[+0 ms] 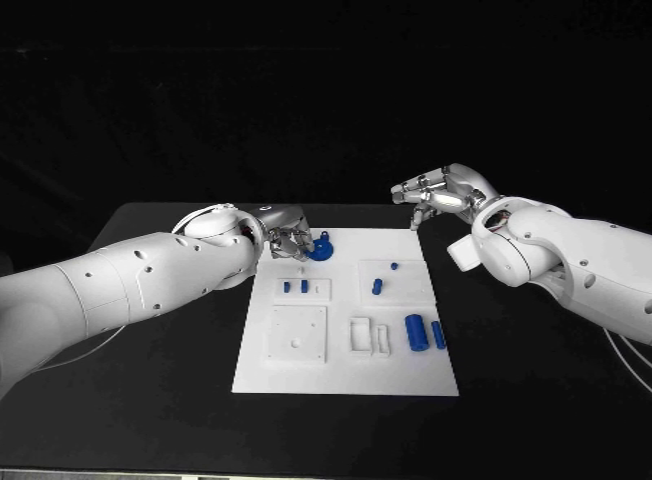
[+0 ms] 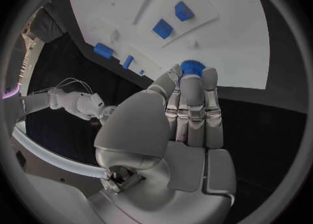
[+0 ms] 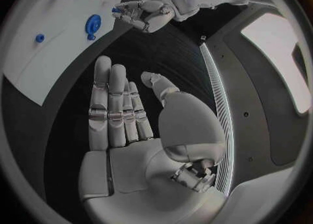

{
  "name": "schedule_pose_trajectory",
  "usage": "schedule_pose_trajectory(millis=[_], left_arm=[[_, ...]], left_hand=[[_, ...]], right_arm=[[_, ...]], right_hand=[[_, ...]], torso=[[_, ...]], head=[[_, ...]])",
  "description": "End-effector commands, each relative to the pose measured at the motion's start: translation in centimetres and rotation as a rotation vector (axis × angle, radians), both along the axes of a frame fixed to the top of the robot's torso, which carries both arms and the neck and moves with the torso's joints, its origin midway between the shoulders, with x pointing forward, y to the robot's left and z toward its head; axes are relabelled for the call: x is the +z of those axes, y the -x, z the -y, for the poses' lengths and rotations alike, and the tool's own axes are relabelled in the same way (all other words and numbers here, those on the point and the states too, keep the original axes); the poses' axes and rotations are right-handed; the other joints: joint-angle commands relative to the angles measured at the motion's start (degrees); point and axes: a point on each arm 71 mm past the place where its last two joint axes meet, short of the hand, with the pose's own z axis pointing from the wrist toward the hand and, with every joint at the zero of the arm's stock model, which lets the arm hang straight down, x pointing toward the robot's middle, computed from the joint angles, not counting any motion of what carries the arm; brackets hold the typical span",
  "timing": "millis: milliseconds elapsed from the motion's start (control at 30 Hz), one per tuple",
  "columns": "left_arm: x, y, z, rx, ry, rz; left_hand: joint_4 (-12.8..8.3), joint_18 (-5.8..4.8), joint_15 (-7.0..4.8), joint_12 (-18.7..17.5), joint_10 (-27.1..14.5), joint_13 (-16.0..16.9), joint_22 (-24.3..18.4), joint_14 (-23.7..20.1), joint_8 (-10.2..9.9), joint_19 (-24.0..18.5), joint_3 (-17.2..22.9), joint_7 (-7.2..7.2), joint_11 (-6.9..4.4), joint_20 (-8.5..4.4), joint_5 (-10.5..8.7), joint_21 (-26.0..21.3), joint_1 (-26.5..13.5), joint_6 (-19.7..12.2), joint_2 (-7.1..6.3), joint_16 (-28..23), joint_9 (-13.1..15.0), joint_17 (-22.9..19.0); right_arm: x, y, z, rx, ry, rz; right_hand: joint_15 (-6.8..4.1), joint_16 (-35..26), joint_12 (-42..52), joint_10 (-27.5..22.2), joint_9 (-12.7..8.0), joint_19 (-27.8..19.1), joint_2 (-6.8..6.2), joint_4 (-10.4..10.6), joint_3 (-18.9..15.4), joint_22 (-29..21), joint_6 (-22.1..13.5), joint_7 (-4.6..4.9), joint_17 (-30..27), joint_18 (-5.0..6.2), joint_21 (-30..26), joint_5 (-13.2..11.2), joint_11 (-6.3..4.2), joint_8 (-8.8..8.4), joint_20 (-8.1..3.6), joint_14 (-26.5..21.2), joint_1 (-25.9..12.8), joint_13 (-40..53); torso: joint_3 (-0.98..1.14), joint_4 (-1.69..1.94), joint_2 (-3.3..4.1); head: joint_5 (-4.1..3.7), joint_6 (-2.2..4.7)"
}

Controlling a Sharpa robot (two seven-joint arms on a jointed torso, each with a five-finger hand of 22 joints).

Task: Assemble the parts on the task board

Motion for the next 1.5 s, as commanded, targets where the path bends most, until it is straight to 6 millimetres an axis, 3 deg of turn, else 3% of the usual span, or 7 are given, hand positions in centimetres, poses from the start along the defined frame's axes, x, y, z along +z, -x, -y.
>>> schedule_pose_trajectory(millis=[33,400,1067,1500], left_arm=[[-0.4,0.0,0.1,-0.007,-0.037,-0.025],[-1.5,0.2,-0.3,-0.006,-0.065,-0.031],[-2.1,0.0,-0.9,0.011,-0.095,-0.049],[-2.4,0.1,-0.6,0.005,-0.1,-0.059]], left_hand=[[-0.3,0.48,0.1,0.2,0.6,0.1,1.2,0.3,0.3,-0.4,0.0,0.19,-0.03,0.08,0.25,0.2,-0.2,0.4,0.35,-0.3,0.1,0.1],[-0.4,0.56,0.15,0.2,0.6,0.1,1.3,0.3,0.3,-0.4,-0.1,0.22,-0.02,0.14,0.28,0.3,-0.1,0.3,0.4,-0.3,0.0,0.1],[-0.7,0.65,0.18,0.2,0.7,0.1,1.3,0.3,0.3,-0.6,-0.3,0.21,-0.02,0.2,0.18,0.5,0.0,0.4,0.41,-0.4,0.0,0.1],[-0.9,0.69,0.19,0.2,0.7,0.1,1.2,0.2,0.3,-0.7,-0.5,0.22,-0.02,0.23,0.18,0.6,-0.1,0.4,0.5,-0.4,0.0,0.2]], right_arm=[[0.1,0.0,-0.2,0.012,0.005,0.016],[0.1,0.0,-0.2,0.015,0.004,0.016],[0.1,0.0,-0.3,0.015,0.004,0.016],[0.1,0.0,-0.3,0.016,0.003,0.017]], right_hand=[[-0.04,0.3,-0.3,0.0,-0.1,-0.3,-0.38,-0.1,0.3,0.1,0.4,-0.15,-0.1,0.91,0.3,0.2,-0.06,-0.21,0.13,-0.4,-0.2,-0.1],[-0.05,0.4,-0.3,0.0,-0.1,-0.4,-0.34,-0.2,0.5,0.3,0.5,-0.18,-0.1,0.92,0.3,0.2,-0.08,-0.22,0.11,-0.4,-0.3,-0.1],[-0.05,0.4,-0.3,0.0,-0.1,-0.4,-0.34,-0.2,0.5,0.3,0.5,-0.18,-0.1,0.92,0.3,0.2,-0.08,-0.22,0.11,-0.4,-0.3,-0.1],[-0.06,0.4,-0.3,0.1,-0.1,-0.4,-0.27,-0.2,0.7,0.6,0.6,-0.18,-0.2,0.92,0.2,0.3,-0.08,-0.22,0.1,-0.4,-0.3,-0.1]], torso=[[0.03,-0.14,0.06],[0.05,-0.14,0.03],[-0.01,-0.17,0.05],[0.06,-0.17,0.02]], head=[[0.2,-0.14],[0.16,-0.27],[0.24,-0.4],[0.11,-0.62]])
